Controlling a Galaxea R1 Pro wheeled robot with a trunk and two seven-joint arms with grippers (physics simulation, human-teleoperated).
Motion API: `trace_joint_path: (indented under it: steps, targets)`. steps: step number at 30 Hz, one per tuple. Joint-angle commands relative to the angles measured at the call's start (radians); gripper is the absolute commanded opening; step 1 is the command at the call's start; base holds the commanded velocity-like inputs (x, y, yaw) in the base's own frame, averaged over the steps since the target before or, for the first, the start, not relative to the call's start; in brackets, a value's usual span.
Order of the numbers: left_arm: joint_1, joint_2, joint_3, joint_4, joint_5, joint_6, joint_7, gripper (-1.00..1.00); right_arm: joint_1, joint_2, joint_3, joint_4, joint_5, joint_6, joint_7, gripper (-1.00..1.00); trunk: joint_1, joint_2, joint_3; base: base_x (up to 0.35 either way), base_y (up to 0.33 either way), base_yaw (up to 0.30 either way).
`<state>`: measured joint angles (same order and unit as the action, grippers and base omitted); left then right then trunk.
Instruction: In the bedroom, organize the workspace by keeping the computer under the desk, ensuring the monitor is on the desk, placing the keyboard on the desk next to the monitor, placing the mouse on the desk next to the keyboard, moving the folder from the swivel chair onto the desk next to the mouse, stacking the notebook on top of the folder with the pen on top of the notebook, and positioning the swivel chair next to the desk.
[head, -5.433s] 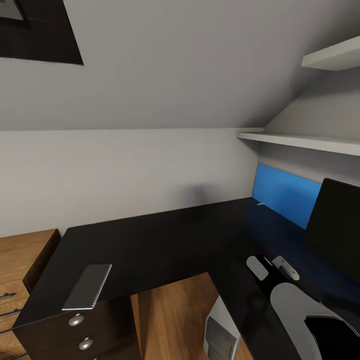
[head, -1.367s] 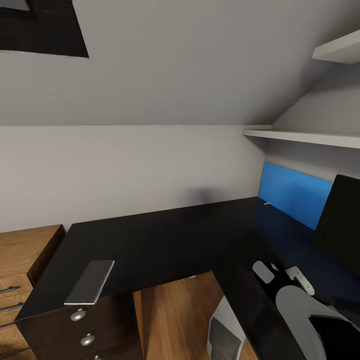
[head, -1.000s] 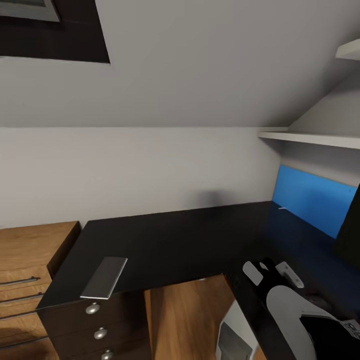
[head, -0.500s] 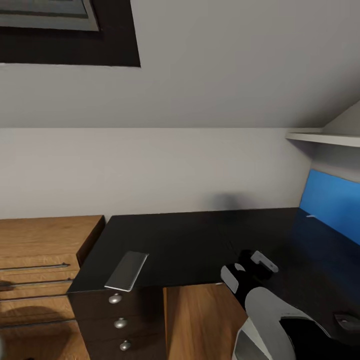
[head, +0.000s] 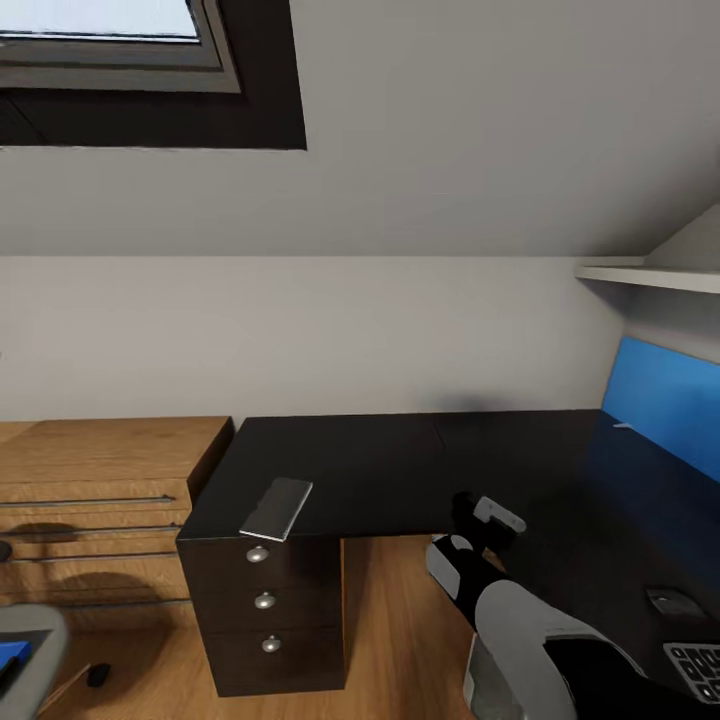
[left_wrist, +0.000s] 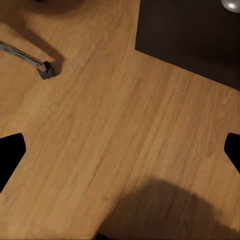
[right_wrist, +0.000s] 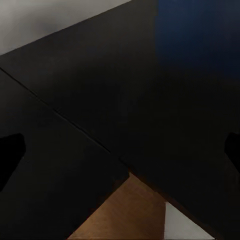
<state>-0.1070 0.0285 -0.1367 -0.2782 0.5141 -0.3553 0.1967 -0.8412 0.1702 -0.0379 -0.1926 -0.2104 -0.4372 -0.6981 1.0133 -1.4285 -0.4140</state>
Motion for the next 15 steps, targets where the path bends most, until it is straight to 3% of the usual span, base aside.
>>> trace_joint_path:
  steps: [1, 3, 9, 15]
  targets:
    - [0.0, -0.002, -0.009, -0.006, 0.004, -0.008, 0.009, 1.0, -0.006, 0.004, 0.002, -0.006, -0.001, 0.001, 0.006, 1.0, 0.0, 0.0, -0.001, 0.0, 0.0, 0.0]
    - [0.0, -0.002, -0.009, -0.01, 0.002, -0.019, 0.009, 1.0, -0.018, 0.004, 0.012, -0.017, -0.001, -0.005, 0.018, 1.0, 0.0, 0.0, -0.001, 0.0, 0.0, 0.0]
    - [-0.001, 0.004, -0.013, -0.011, -0.006, -0.053, 0.009, 1.0, -0.016, 0.004, -0.021, -0.051, 0.0, -0.027, -0.016, 1.0, 0.0, 0.0, -0.001, 0.0, 0.0, 0.0]
    - [0.0, 0.005, -0.015, -0.01, -0.006, -0.06, 0.009, 1.0, -0.016, 0.004, -0.021, -0.085, -0.001, -0.027, -0.037, 1.0, 0.0, 0.0, -0.001, 0.0, 0.0, 0.0]
